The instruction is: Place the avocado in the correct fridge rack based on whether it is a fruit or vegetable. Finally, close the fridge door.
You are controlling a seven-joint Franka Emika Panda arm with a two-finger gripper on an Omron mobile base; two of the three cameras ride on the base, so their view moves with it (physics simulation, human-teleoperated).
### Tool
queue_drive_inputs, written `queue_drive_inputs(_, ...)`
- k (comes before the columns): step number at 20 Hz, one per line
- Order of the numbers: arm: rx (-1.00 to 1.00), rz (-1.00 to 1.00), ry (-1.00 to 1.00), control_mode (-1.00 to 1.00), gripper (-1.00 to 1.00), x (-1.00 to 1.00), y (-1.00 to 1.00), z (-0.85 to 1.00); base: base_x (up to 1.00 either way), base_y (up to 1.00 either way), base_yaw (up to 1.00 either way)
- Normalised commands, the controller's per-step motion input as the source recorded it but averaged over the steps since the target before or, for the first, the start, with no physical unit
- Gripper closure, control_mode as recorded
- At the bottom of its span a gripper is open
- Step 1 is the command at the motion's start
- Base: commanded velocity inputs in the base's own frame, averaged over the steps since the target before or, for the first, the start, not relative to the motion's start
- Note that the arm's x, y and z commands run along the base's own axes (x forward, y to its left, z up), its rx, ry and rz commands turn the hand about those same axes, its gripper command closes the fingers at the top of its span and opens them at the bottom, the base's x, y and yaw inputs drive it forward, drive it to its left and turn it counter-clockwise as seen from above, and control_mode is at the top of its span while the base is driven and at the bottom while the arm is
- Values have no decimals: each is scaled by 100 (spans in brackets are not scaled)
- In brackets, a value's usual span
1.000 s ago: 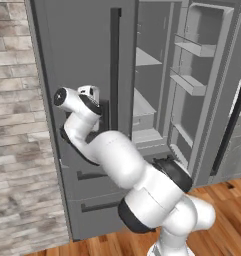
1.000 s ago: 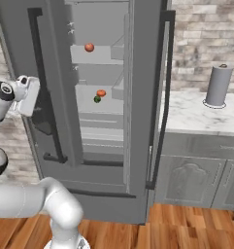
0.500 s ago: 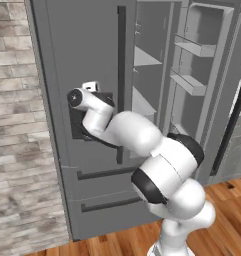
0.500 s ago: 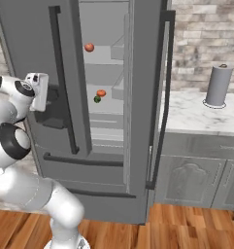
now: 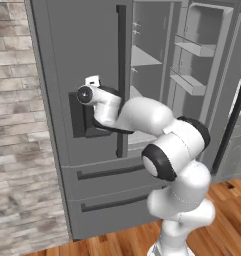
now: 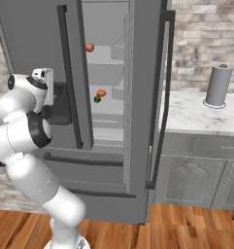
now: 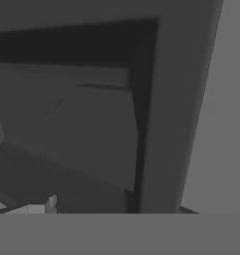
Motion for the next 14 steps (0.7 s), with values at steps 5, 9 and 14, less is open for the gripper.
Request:
queue_drive_inputs(5,1,5,0,-100,-100,56,-6,0,0,0,0)
queue_drive_inputs(9,2,0,-12,-100,-100,-70,-29,0,0,0,0)
queue_drive_inputs(14,11,-4,-15,-100,-100,-100,-26,20,0,0,0)
